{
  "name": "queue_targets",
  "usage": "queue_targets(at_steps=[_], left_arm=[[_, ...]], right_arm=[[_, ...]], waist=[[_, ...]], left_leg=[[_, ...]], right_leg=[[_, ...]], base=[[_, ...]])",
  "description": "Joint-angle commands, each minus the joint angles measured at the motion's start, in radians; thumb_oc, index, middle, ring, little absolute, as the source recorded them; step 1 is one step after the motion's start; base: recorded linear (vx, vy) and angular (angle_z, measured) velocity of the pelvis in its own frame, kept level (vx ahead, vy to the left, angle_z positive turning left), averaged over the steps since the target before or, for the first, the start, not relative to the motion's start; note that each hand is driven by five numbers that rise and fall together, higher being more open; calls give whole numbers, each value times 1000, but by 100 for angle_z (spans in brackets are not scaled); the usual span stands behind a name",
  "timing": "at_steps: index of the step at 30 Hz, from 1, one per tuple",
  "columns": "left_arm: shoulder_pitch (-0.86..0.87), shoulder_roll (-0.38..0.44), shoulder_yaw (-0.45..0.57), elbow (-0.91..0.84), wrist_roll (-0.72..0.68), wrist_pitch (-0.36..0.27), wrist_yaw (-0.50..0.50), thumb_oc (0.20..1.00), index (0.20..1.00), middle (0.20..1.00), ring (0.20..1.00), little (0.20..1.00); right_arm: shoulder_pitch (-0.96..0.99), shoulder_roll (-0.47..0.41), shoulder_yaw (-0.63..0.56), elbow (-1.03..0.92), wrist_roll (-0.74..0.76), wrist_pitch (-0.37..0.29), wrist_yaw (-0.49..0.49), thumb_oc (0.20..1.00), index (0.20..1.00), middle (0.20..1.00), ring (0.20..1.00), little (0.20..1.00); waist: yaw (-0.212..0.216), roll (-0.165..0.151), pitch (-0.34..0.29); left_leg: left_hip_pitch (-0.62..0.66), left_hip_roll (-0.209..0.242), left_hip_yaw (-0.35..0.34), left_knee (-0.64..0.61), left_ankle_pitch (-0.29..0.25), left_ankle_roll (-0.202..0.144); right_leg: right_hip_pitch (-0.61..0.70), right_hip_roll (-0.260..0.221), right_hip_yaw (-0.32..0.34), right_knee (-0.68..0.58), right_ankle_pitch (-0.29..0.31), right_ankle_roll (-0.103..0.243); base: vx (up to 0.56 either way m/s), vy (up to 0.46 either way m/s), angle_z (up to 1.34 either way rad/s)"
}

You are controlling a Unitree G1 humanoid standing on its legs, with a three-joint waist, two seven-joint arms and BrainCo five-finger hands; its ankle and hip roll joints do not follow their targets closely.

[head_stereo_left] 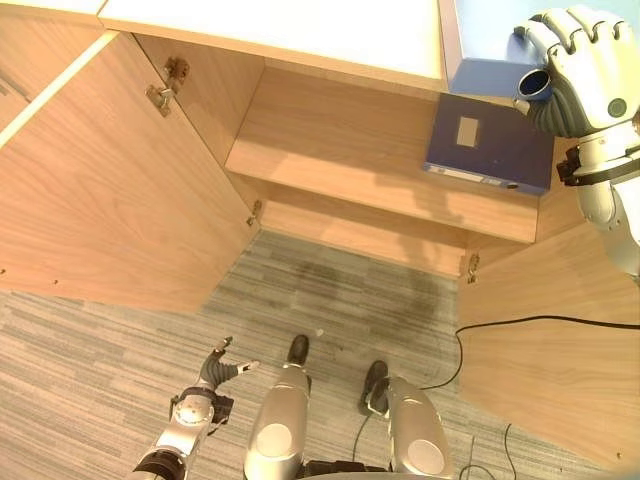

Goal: Put the empty folder in the office cabinet

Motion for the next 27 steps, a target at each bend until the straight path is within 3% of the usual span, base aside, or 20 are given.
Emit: queue_targets(at_steps=[1, 8, 13, 14, 18, 22, 27], left_arm=[[31, 46, -32, -49, -21, -13, 18, 1000, 1000, 1000, 1000, 1000], [38, 37, -20, -41, -10, 5, 8, 1000, 1000, 1000, 1000, 1000], [52, 33, -21, -37, 3, 7, 2, 1000, 1000, 1000, 1000, 1000], [65, 31, -19, -43, 8, 7, -2, 1000, 1000, 1000, 1000, 1000], [95, 18, -8, -38, 16, 12, -14, 1000, 1000, 1000, 1000, 1000], [109, -1, 3, -15, 25, 19, -16, 1000, 1000, 1000, 1000, 1000], [119, -34, 28, 30, 42, 38, -13, 1000, 1000, 1000, 1000, 1000]], right_arm=[[-47, 7, -1, 38, 50, 16, 19, 200, 200, 200, 200, 200], [5, 12, -49, -18, 59, 13, 25, 200, 200, 200, 200, 200], [37, 6, -78, -50, 66, 4, 22, 200, 200, 200, 200, 200], [50, 3, -93, -67, 73, 1, 19, 200, 200, 200, 200, 200], [75, -6, -134, -122, 86, -8, 27, 200, 200, 200, 200, 200], [100, -10, -175, -174, 107, -19, 35, 200, 200, 200, 200, 200], [135, 6, -259, -262, 168, -38, 40, 200, 200, 200, 200, 200]], waist=[[27, -2, -41], [22, -7, -79], [10, -15, -141], [2, -20, -179], [-10, -26, -253], [-19, -28, -296], [-34, -33, -354]], left_leg=[[21, 72, 19, 154, -163, -13], [94, 75, 29, 77, -149, -21], [152, 75, 32, -67, -70, -36], [184, 75, 42, -138, -38, -36], [257, 84, 71, -278, 16, -39], [305, 88, 91, -353, 39, -43], [345, 86, 127, -378, 30, -45]], right_leg=[[25, -39, 101, 43, -58, 78], [80, -37, 85, -15, -34, 83], [142, -32, 59, -170, 47, 106], [176, -30, 45, -247, 89, 123], [255, -14, 36, -397, 148, 145], [301, -4, 34, -482, 182, 157], [340, 5, 66, -561, 212, 168]], base=[[0, 0, 0], [65, -11, 3], [97, -9, 16], [54, 4, 7], [98, -8, 11], [56, 16, -6], [28, 21, -13]])
